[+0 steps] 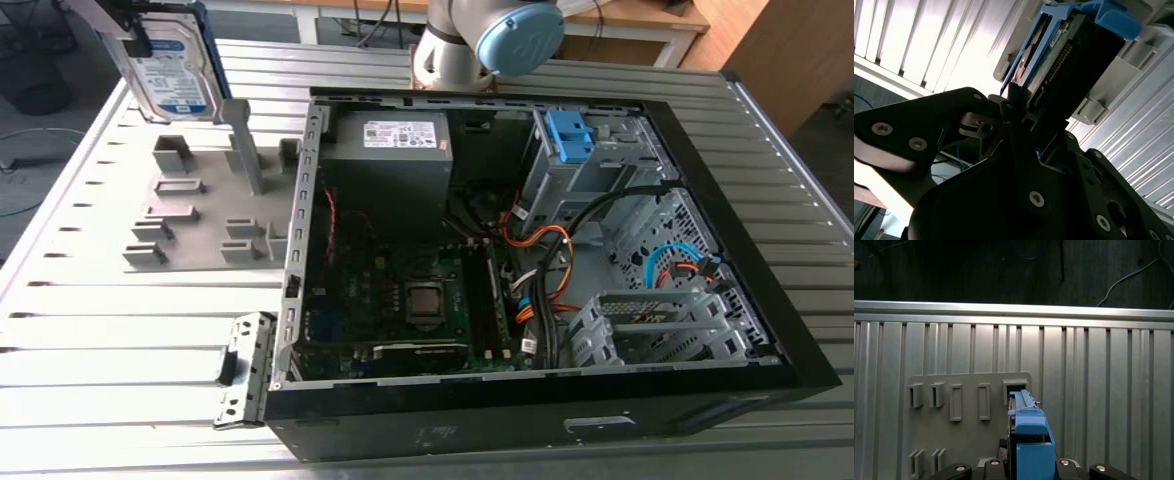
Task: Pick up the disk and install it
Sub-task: 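Pick up the disk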
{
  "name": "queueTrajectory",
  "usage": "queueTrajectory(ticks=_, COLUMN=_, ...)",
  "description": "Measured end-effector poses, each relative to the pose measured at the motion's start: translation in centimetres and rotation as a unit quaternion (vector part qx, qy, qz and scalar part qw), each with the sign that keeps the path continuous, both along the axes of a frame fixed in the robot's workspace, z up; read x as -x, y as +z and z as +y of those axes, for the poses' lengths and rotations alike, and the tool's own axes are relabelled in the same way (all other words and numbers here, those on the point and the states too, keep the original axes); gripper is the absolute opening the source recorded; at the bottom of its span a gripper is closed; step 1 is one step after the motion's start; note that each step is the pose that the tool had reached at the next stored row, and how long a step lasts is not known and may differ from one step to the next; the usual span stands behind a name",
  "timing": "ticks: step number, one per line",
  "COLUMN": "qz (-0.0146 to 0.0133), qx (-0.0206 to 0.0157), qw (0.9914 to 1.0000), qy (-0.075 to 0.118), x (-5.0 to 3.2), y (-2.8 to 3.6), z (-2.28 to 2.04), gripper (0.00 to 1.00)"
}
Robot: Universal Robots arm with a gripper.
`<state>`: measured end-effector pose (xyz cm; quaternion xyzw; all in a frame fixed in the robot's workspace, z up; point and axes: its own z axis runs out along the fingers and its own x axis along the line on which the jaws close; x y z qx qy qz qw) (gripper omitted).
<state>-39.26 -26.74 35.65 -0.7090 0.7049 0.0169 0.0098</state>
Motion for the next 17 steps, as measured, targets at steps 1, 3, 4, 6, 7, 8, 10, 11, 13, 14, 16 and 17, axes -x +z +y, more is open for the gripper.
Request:
queueTrajectory(ticks=1, qz=0.0000, qx=0.0000, qw=1.00000, qy=0.000, x=0.00, y=0.03, z=0.00, gripper=0.36)
queueTrajectory(ticks=3, qz=0.0000, qx=0.0000, qw=1.00000, qy=0.000, x=0.00, y=0.08, z=0.00, gripper=0.36)
queueTrajectory(ticks=4, qz=0.0000, qx=0.0000, qw=1.00000, qy=0.000, x=0.00, y=0.11, z=0.00, gripper=0.36)
queueTrajectory(ticks=6, qz=-0.0001, qx=0.0000, qw=1.00000, qy=0.000, x=0.00, y=0.15, z=0.00, gripper=0.36)
queueTrajectory(ticks=7, qz=0.0000, qx=0.0000, qw=1.00000, qy=0.000, x=0.00, y=0.18, z=0.00, gripper=0.36)
queueTrajectory(ticks=8, qz=0.0000, qx=0.0000, qw=1.00000, qy=0.000, x=0.00, y=0.21, z=0.00, gripper=0.36)
queueTrajectory(ticks=10, qz=0.0000, qx=0.0000, qw=1.00000, qy=0.000, x=0.00, y=0.25, z=0.00, gripper=0.36)
queueTrajectory(ticks=11, qz=0.0000, qx=0.0000, qw=1.00000, qy=0.000, x=0.00, y=0.27, z=0.00, gripper=0.36)
queueTrajectory(ticks=13, qz=0.0000, qx=0.0000, qw=1.00000, qy=0.000, x=0.00, y=0.32, z=0.00, gripper=0.36)
queueTrajectory(ticks=14, qz=0.0000, qx=0.0000, qw=1.00000, qy=0.000, x=0.00, y=0.34, z=0.00, gripper=0.36)
queueTrajectory(ticks=16, qz=0.0000, qx=0.0000, qw=1.00000, qy=0.000, x=0.00, y=0.38, z=0.00, gripper=0.36)
queueTrajectory(ticks=17, qz=0.0000, qx=0.0000, qw=1.00000, qy=0.000, x=0.00, y=0.40, z=0.00, gripper=0.36)
